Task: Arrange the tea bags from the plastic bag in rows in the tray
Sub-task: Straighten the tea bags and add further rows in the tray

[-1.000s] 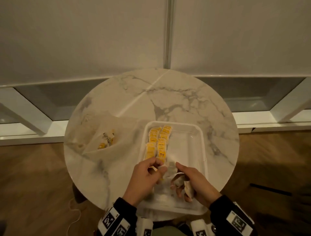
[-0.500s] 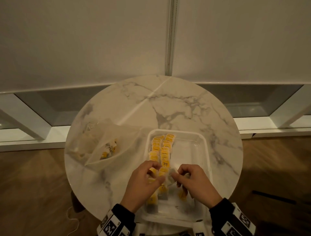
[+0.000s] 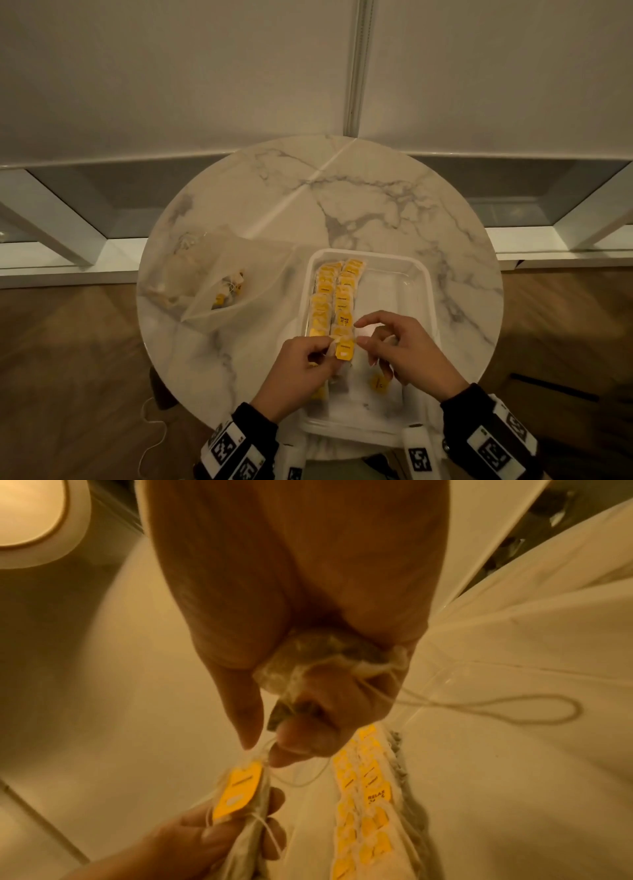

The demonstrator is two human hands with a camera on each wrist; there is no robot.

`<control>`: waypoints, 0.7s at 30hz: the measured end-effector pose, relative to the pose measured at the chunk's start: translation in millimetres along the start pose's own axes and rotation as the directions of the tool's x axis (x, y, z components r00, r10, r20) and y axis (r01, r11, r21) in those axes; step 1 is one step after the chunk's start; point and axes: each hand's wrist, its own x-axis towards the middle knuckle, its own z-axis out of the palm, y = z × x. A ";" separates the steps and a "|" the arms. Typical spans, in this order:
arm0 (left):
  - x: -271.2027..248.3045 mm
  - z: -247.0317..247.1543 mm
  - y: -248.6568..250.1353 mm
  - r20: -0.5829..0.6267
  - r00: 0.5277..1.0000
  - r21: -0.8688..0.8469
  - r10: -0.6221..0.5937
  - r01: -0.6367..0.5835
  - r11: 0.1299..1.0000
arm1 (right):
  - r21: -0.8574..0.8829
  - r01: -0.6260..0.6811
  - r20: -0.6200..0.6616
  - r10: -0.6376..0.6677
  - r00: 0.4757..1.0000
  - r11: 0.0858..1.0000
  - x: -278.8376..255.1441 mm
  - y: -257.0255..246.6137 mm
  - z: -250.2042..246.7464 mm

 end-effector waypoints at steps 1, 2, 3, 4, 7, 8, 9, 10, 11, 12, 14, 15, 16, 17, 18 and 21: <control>0.0 -0.8 -0.7 0.016 1.000 -0.011 -0.012 0.012 1.000 | -0.016 0.015 0.032 -0.014 0.999 1.000 -0.6 -0.8 0.1; -0.2 -0.9 -1.1 0.036 0.999 -0.027 -0.026 0.027 0.999 | -0.026 0.029 0.057 -0.027 0.998 0.999 -1.1 -2.2 0.7; -0.1 -0.8 -2.1 0.058 0.997 -0.038 -0.041 0.043 0.998 | -0.042 0.042 0.074 -0.039 0.996 0.998 -0.9 -3.2 1.6; -0.1 -0.8 -2.3 0.078 0.995 -0.053 -0.056 0.061 0.997 | -0.061 0.052 0.084 -0.047 0.995 0.997 -0.3 -4.6 2.3; -0.6 -1.0 -0.1 0.081 0.993 -0.068 -0.080 0.085 0.994 | -0.169 0.114 0.002 -0.115 0.993 0.979 2.2 -6.1 -1.0; -1.2 -2.4 0.1 0.049 0.996 -0.061 -0.074 0.077 0.995 | -0.260 0.155 -0.059 -0.176 0.983 0.953 3.2 -5.6 -3.7; -1.5 -4.4 -0.4 -0.002 0.998 -0.040 -0.058 0.058 0.997 | -0.368 0.186 -0.104 -0.240 0.965 0.911 3.4 -5.2 -6.6; -2.0 -6.3 -0.6 -0.053 0.998 -0.021 -0.031 0.030 0.999 | -0.450 0.205 -0.111 -0.282 0.953 0.869 2.8 -5.7 -8.6; -2.0 -7.7 -0.7 -0.093 0.996 0.005 0.007 -0.006 1.000 | -0.493 0.215 -0.086 -0.293 0.952 0.843 2.0 -5.8 -9.1; -2.0 -8.5 -0.1 -0.110 0.992 0.035 0.054 -0.051 0.998 | -0.503 0.218 -0.045 -0.278 0.960 0.836 1.3 -5.7 -8.0; 0.5 -8.2 2.7 -0.074 0.985 0.128 0.155 -0.145 0.981 | -0.462 0.206 0.022 -0.221 0.975 0.863 0.7 -4.2 -4.9; 2.6 -7.0 4.6 -0.041 0.981 0.172 0.190 -0.180 0.968 | -0.441 0.192 0.031 -0.199 0.980 0.877 0.8 -3.8 -4.2; 5.4 -5.4 6.4 -0.017 0.978 0.202 0.209 -0.201 0.959 | -0.428 0.179 0.030 -0.184 0.982 0.886 0.6 -4.3 -4.1; 8.2 -4.1 7.7 -0.008 0.977 0.216 0.214 -0.207 0.954 | -0.415 0.171 0.028 -0.175 0.984 0.893 0.2 -5.3 -4.2; 10.9 -3.5 8.5 -0.010 0.976 0.224 0.215 -0.208 0.952 | -0.398 0.164 0.028 -0.167 0.986 0.903 -0.8 -6.9 -4.3; 16.5 -3.0 11.0 -0.033 0.978 0.199 0.206 -0.196 0.960 | -0.274 0.124 0.032 -0.120 0.992 0.954 -4.0 -8.9 -5.8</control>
